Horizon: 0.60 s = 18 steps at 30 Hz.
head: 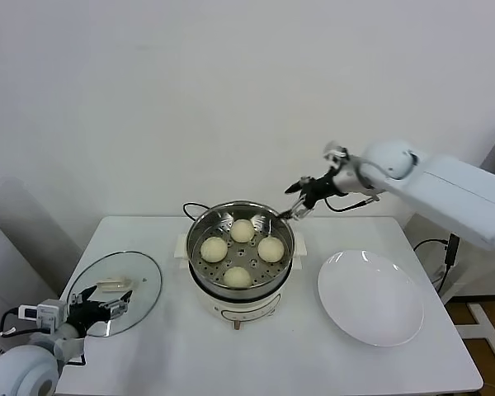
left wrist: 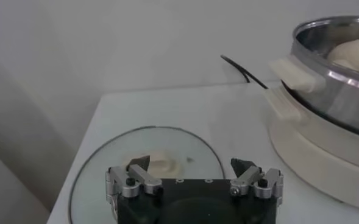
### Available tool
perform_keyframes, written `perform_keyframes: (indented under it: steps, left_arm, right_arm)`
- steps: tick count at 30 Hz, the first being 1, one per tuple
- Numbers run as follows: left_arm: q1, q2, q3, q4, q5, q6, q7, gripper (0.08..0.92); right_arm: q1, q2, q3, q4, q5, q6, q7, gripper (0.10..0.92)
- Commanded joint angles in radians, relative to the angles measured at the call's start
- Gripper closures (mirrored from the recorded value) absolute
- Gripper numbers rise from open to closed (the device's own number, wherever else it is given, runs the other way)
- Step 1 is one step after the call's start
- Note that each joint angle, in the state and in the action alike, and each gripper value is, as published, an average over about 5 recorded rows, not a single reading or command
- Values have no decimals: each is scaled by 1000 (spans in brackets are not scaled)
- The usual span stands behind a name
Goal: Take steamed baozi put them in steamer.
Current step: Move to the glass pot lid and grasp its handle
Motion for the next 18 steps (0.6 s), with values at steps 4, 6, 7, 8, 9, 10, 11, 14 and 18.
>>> perform_keyframes:
  steps: [4,6,7,8,9,10,11,14,18]
  left_arm:
    - [-2,-1,-10,1,-13,-19,12,177]
    - [11,-6,-24,-1,-15,-25,14,177]
    - [17,-8,-30,-1,-15,-29,16,177]
    - [20,-9,-35,-2,-15,-32,17,177]
    - [20,-10,-37,-2,-15,-34,19,177]
    - [16,-9,-36,-1,-15,-35,21,177]
    - [12,-8,-35,-1,-14,-36,24,177]
    - [9,-5,-32,-1,-5,-40,36,177]
    - [9,-3,-36,3,28,-41,51,177]
  right_arm:
    - [-880,-144,935,93,27,382,328,203]
    - [-950,-110,989,91,-2,440,344,203]
    - [-992,-83,1027,92,-21,463,354,203]
    - [-1032,-52,1069,95,-39,483,367,203]
    - [-1076,-16,1115,100,-59,501,383,203]
    - [-1117,20,1165,107,-82,516,399,203]
    - [-1153,52,1206,114,-107,526,414,203]
    - [-1257,137,1322,144,-183,537,452,203]
    - [-1373,234,1452,166,-278,546,478,203]
